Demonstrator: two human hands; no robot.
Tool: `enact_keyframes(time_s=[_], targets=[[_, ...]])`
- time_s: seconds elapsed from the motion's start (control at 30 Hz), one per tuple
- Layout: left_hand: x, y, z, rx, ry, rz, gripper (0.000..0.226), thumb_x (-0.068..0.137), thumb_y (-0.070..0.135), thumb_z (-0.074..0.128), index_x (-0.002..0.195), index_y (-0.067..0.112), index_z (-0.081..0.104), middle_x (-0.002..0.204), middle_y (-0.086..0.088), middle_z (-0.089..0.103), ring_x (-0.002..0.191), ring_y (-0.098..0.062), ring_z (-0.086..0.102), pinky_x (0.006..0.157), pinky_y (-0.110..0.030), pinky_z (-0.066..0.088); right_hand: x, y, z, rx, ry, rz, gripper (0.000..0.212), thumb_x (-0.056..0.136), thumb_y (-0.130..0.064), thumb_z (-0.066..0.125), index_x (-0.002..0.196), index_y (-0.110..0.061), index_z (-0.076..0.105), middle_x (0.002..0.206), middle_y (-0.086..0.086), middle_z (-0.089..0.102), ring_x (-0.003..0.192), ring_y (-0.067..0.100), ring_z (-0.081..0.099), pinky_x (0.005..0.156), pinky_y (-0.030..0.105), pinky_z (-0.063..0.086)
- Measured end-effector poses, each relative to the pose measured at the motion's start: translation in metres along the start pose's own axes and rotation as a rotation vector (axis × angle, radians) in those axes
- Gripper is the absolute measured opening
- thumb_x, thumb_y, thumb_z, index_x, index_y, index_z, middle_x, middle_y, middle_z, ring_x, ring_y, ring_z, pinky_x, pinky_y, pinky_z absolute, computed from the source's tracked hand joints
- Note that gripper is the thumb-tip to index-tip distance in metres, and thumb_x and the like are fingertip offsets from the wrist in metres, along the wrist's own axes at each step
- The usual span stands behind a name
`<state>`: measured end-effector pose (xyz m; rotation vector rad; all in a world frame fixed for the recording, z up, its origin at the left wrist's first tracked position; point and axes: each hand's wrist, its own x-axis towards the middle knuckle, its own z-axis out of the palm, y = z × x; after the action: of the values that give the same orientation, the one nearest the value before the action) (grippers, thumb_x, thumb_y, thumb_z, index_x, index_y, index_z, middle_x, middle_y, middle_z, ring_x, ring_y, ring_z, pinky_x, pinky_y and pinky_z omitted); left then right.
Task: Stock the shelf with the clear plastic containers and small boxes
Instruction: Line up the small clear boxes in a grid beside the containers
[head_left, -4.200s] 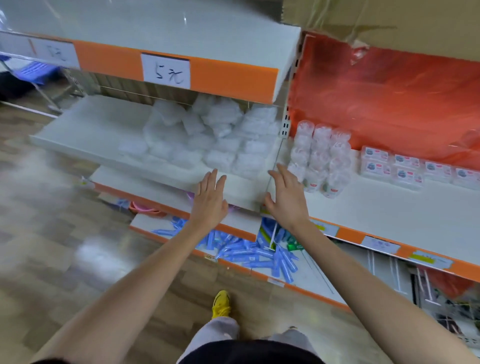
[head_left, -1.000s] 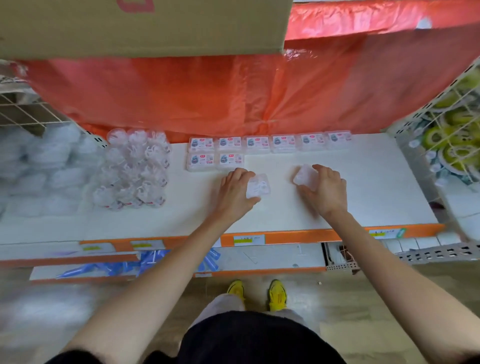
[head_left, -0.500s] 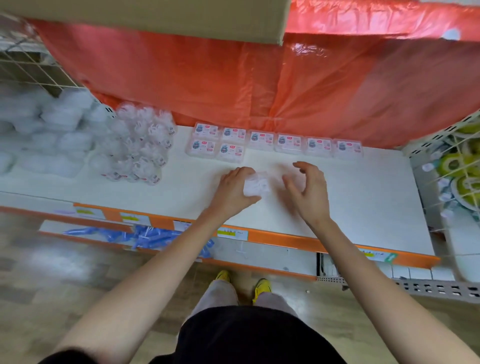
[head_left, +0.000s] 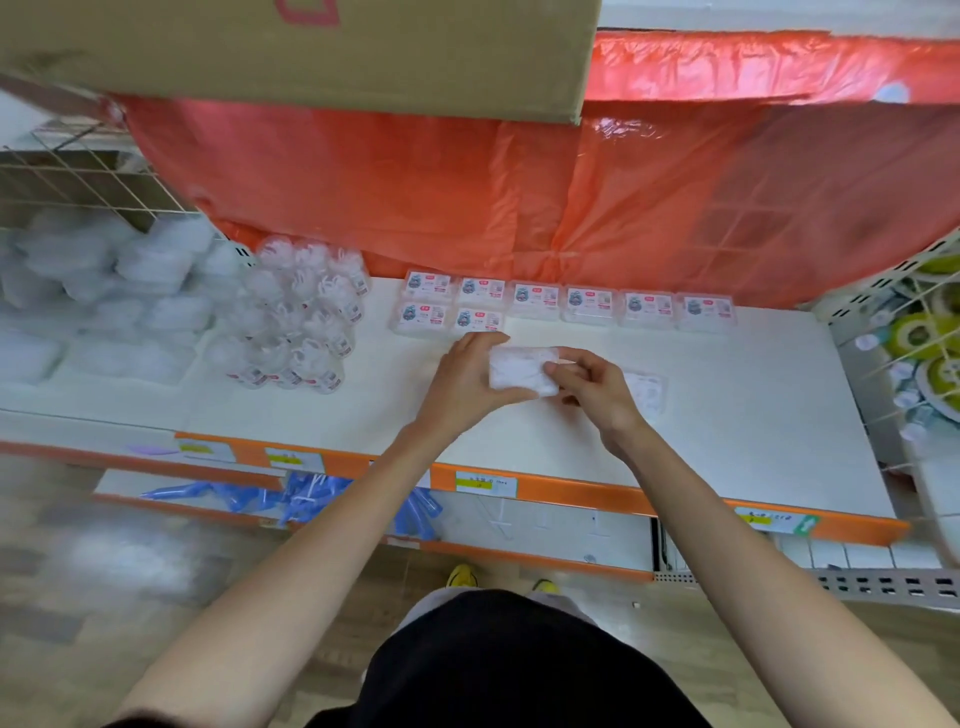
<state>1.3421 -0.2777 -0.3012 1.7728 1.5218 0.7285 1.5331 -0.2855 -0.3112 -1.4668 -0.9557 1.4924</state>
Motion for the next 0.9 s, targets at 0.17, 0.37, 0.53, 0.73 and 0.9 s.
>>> enact_keyframes(time_s=[0.17,0.37,0.53,0.73,0.9], targets=[[0.005,0.000,-0.020,-0.556,-0.017,-0.636,0.043,0.099,0.052,0.043,0.110,0.014,0.062,0.107,-0.005,0.067,0.093,-0.022,0.067,0.075,-0.029,0.049,-0.004,0.000,-0.006,0.002,-0.012,-0.171,0.032,0.083,0.002,0.072,0.111,-0.013,0.066,0.089,0.004,0.067,0.082,0.008,0.064,0.077,0.020,0.052],[0.005,-0.004,-0.018,-0.815,-0.224,-0.772,0.054,0.092,0.061,0.050,0.109,0.011,0.061,0.110,-0.013,0.070,0.090,-0.026,0.071,0.076,-0.032,0.054,-0.012,0.006,0.001,-0.127,-0.084,-0.356,0.034,0.078,0.007,0.074,0.104,-0.014,0.069,0.114,0.002,0.070,0.110,0.006,0.064,0.099,0.023,0.046],[0.006,-0.008,-0.015,-0.877,-0.170,-0.635,0.021,0.092,0.019,0.066,0.113,0.014,0.061,0.110,-0.011,0.067,0.083,-0.019,0.068,0.071,-0.025,0.054,-0.011,0.013,0.001,-0.266,-0.094,-0.342,0.047,0.082,0.013,0.064,0.100,-0.030,0.071,0.134,-0.008,0.056,0.134,0.001,0.043,0.106,0.017,0.039],[0.000,-0.013,-0.015,-0.872,-0.046,-0.505,0.026,0.088,0.008,0.070,0.112,0.013,0.060,0.121,-0.014,0.064,0.091,-0.019,0.065,0.068,-0.024,0.053,-0.009,0.000,0.012,0.016,0.011,-0.103,0.029,0.096,-0.004,0.057,0.123,-0.015,0.060,0.121,-0.001,0.065,0.101,0.007,0.065,0.079,0.019,0.051],[-0.003,-0.009,-0.016,-0.816,-0.100,-0.414,0.030,0.093,0.009,0.062,0.123,0.013,0.062,0.111,-0.010,0.067,0.091,-0.016,0.066,0.071,-0.023,0.052,-0.005,-0.010,0.022,-0.066,-0.105,0.066,0.032,0.094,-0.028,0.064,0.122,-0.013,0.061,0.097,0.000,0.073,0.083,0.010,0.066,0.072,0.019,0.050]])
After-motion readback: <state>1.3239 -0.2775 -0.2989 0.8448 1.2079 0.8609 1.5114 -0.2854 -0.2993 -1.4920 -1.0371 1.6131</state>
